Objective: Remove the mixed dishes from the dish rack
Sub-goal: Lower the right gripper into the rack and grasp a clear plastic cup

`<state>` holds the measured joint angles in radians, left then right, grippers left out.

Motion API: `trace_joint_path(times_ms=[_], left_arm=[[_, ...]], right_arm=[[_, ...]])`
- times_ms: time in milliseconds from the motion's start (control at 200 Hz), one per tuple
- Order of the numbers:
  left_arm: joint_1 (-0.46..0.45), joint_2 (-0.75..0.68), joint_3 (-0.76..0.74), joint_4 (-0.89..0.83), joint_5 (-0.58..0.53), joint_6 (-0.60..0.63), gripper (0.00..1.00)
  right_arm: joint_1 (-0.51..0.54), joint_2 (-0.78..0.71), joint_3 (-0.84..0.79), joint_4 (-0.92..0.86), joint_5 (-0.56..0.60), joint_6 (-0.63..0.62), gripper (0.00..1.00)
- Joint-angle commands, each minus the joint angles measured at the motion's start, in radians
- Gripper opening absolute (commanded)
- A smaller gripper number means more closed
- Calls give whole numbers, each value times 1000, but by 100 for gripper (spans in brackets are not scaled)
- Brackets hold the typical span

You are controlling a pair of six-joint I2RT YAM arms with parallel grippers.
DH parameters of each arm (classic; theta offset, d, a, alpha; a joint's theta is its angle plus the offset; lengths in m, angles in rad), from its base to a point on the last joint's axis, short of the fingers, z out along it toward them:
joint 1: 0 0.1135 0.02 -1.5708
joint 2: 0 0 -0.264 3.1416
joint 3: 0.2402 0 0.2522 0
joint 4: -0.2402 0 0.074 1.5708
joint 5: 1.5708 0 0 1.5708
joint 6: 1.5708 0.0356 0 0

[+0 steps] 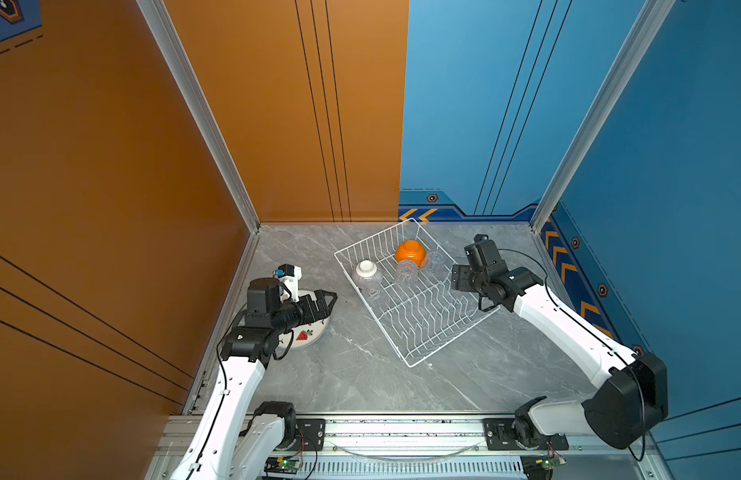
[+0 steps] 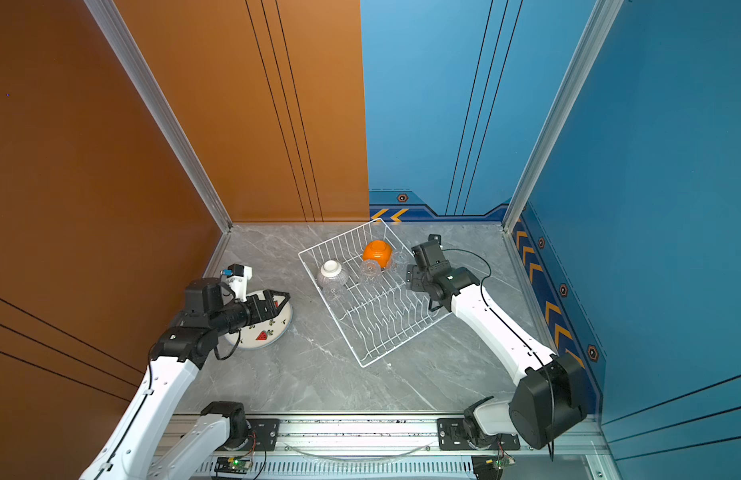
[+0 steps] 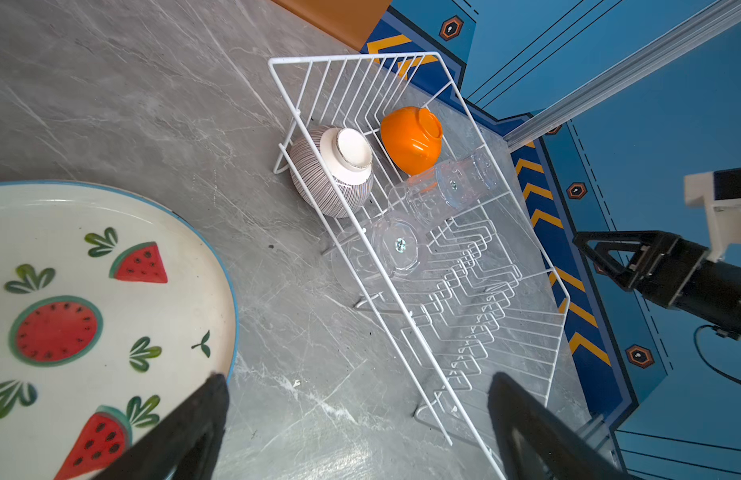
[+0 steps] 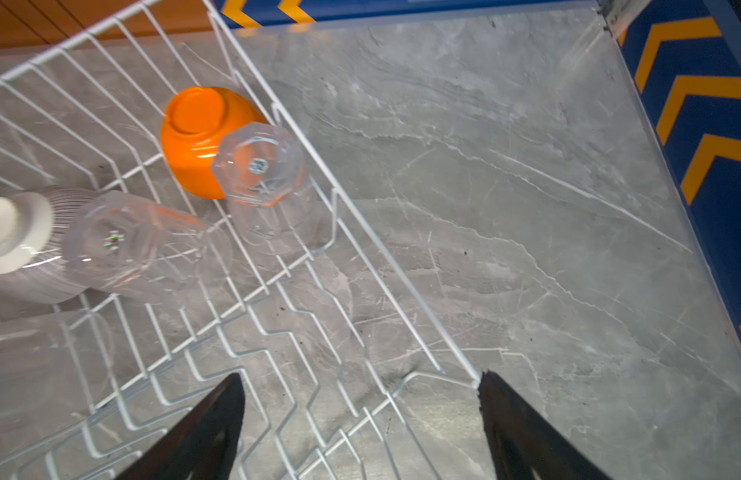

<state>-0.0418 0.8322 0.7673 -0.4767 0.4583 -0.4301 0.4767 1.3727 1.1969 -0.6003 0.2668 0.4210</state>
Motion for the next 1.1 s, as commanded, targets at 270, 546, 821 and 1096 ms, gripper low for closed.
trace_joint_path(times_ms=[270, 546, 821, 1096], left_arm=[[-10, -127, -79, -45, -3, 20, 98], [-15, -133, -80, -48, 5, 19, 98], [-13, -121, -84, -49, 1, 16, 98], [-11, -122, -91, -48, 3, 5, 98]], right_arm=[[195, 271, 226, 100, -49, 45, 92], [198, 487, 387, 78, -15, 93, 94], [197, 627, 509, 17, 28, 117, 95], [204, 695, 541, -26, 98, 139, 95]])
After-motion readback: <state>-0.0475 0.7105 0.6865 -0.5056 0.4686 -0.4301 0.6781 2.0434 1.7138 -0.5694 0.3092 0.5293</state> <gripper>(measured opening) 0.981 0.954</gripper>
